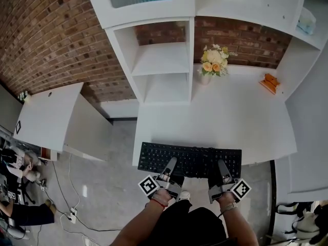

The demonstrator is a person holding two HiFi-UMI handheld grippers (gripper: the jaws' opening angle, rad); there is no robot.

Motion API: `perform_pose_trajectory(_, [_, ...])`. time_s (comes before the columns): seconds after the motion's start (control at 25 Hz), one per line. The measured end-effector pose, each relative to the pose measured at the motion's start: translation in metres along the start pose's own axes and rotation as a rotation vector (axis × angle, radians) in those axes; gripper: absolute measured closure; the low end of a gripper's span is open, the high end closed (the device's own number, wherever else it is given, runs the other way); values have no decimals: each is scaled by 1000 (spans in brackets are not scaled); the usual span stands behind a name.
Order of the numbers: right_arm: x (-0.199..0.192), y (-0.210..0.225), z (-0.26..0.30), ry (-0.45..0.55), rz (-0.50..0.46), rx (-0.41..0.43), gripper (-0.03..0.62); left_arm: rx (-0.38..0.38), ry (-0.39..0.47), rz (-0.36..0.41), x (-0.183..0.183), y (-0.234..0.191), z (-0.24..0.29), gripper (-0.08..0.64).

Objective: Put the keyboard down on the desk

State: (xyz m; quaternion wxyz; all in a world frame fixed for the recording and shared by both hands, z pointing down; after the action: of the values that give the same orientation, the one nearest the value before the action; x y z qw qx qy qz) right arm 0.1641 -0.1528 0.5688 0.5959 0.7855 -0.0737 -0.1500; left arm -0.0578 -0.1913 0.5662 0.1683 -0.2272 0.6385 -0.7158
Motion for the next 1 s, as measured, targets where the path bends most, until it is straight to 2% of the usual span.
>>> perform_pose_trajectory(0.48, [19, 18, 13, 50, 29, -36, 518, 36, -44, -1, 3, -4, 37, 495])
perform_pose_trajectory(0.72, [28, 26, 34, 31, 47, -33, 518, 41, -17, -27, 11, -5, 55, 494])
perform_pose_trajectory(1.0, [50, 44, 60, 5, 51, -79, 518, 75, 4, -27, 19, -8, 87, 494])
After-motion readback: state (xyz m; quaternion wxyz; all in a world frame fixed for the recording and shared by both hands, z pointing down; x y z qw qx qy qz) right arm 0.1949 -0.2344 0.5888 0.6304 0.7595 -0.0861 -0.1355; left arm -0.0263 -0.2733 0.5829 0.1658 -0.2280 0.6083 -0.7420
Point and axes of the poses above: the fingertips, and each gripper's own axes: z forward along the fingers, y to its right, x out of its top, the point moved 2 cm from there along -z, backward along the fingers, and after that the axes turned 14 degrees about x, right-handed, at the moved point
